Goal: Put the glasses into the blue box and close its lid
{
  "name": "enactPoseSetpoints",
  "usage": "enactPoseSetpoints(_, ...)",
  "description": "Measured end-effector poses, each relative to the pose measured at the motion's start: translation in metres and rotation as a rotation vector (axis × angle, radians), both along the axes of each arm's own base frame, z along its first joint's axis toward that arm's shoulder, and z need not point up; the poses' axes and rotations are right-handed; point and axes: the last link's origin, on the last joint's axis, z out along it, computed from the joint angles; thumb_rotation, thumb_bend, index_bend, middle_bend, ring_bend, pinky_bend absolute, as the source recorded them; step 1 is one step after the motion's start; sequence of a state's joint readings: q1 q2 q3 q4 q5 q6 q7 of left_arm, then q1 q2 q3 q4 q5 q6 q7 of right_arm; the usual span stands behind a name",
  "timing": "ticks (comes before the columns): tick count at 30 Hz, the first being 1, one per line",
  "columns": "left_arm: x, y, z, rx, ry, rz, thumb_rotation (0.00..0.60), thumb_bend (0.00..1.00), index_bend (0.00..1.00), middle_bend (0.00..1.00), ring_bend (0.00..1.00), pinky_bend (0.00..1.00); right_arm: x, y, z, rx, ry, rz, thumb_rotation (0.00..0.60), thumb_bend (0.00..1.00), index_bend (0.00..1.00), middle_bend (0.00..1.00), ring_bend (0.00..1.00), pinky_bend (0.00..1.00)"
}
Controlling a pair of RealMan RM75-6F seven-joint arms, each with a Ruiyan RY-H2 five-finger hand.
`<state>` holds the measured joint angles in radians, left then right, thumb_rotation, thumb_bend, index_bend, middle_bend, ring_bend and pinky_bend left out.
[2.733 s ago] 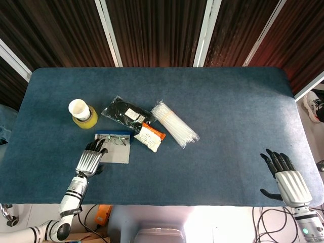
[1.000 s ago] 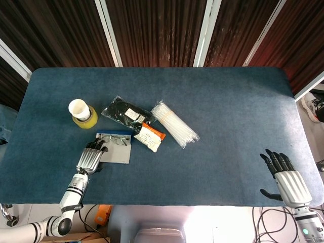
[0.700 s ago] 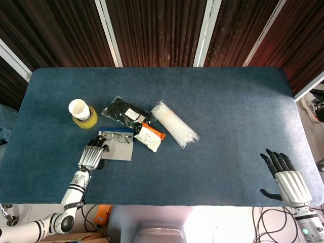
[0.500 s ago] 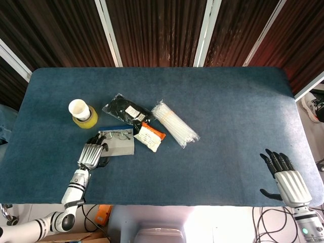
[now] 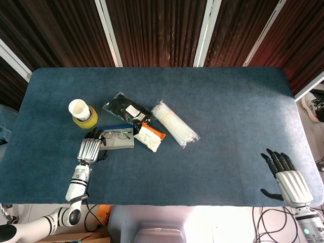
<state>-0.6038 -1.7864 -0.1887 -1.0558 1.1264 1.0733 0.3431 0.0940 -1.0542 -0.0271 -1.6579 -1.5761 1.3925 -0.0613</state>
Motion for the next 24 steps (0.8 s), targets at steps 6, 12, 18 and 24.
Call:
enactPoseSetpoints(6,0.002,-0.001,-0.001,0.004,-0.015,-0.019,0.5,0.39,0.57,0.19,0.08,0.18,0.0,0.0,0.0,-0.001,0.0,-0.001,0.6,0.27,0.0,0.0,0.0,0.0)
enactPoseSetpoints(12,0.003,-0.007,-0.003,0.002,-0.062,-0.056,0.527,0.51,0.62,0.19,0.07,0.18,0.0,0.0,-0.002,0.002,0.006,-0.001,0.6,0.27,0.0,0.0,0.0,0.0)
enactPoseSetpoints(18,-0.001,-0.019,0.0,-0.01,-0.118,-0.068,0.53,0.57,0.64,0.19,0.06,0.17,0.001,-0.001,-0.006,0.017,0.013,0.0,0.6,0.27,0.0,0.0,0.0,0.0)
enactPoseSetpoints(24,-0.005,-0.034,0.013,-0.025,-0.163,-0.074,0.528,0.57,0.64,0.18,0.04,0.16,0.002,0.0,-0.006,0.015,0.009,0.002,0.6,0.27,0.0,0.0,0.0,0.0)
